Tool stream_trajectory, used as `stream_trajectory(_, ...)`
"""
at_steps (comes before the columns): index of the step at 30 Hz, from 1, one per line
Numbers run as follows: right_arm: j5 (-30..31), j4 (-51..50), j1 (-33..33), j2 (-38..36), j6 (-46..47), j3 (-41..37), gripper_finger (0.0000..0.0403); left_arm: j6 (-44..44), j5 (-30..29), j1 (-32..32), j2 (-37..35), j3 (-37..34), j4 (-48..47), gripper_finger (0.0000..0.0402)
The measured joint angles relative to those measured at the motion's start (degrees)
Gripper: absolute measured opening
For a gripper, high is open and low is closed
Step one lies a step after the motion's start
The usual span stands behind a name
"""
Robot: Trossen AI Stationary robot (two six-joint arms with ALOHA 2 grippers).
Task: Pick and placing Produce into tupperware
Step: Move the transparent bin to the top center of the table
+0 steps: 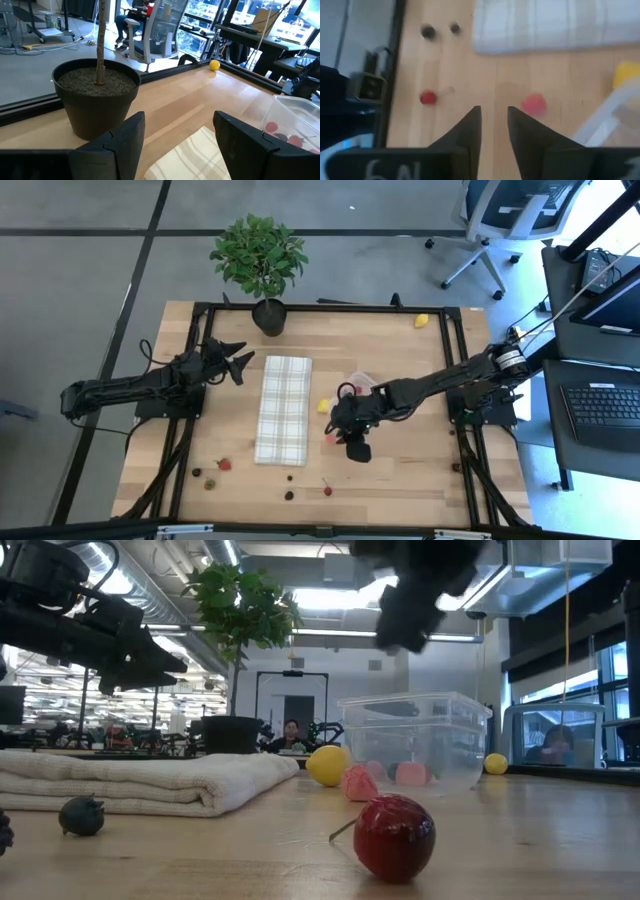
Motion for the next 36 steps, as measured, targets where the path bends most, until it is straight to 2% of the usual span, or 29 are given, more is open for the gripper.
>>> stream_trajectory(8, 0.26, -1.91, -0.04, 0.02, 2.61, -3.59, 0.0023, 0.00, 0.00, 0.00, 0.00, 0.00, 0.00, 0.0228)
stream_trajectory(11, 3.16, -4.83, 0.00, 0.02, 2.88, -3.56, 0.0006, 0.00, 0.00, -0.02, 0.00, 0.00, 0.00, 0.0228)
stream_trajectory(23, 15.67, -17.65, -0.71, -0.13, 4.81, -3.32, 0.0006, -0.02, 0.00, -0.02, 0.00, 0.00, 0.02, 0.0228)
stream_trajectory(36, 28.78, -23.47, -8.06, -0.15, 5.03, -3.32, 0.0006, -0.04, 0.00, -0.01, 0.00, 0.00, 0.02, 0.0228)
